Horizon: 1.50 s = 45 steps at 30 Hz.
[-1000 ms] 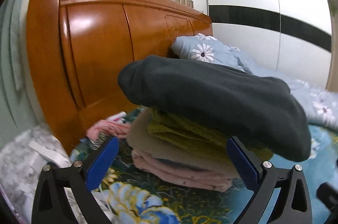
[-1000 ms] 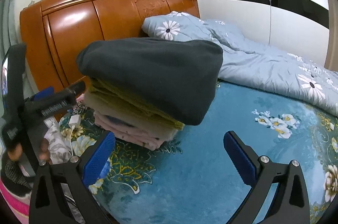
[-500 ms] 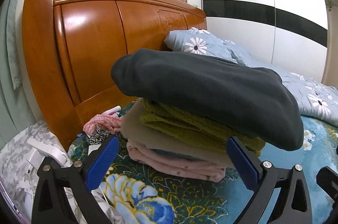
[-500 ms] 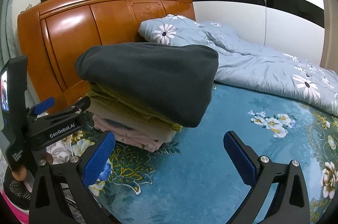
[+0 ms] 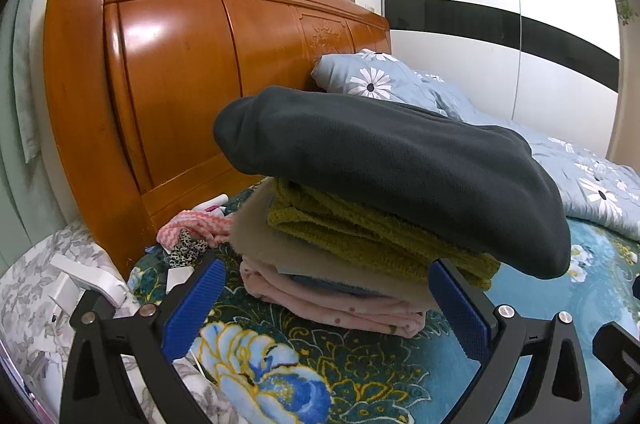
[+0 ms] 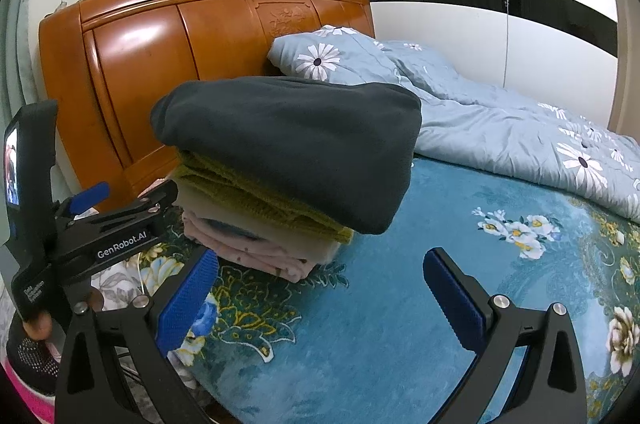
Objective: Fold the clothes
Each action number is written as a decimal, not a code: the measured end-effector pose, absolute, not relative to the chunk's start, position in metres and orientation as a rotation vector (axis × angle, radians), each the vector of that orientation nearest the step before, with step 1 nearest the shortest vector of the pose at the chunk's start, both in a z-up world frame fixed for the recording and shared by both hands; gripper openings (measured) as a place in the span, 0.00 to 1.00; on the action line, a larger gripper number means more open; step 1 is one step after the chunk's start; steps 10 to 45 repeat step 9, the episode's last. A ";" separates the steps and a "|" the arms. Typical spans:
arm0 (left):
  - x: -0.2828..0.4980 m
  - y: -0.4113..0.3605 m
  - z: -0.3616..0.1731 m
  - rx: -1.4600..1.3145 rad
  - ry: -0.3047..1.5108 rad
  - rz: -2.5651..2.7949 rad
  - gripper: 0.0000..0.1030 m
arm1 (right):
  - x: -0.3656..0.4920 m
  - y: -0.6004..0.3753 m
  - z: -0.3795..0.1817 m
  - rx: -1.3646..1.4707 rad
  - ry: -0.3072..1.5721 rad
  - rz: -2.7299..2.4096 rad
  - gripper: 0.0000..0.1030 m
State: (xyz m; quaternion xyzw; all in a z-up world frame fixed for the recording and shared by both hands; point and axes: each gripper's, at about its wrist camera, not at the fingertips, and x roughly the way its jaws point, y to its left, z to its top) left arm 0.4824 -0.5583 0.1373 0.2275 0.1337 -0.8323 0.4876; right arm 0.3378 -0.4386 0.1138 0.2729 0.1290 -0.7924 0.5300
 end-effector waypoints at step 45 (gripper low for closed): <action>0.485 -0.556 0.139 0.547 0.329 -2.026 1.00 | 0.339 -0.437 0.111 0.661 0.311 -1.886 1.00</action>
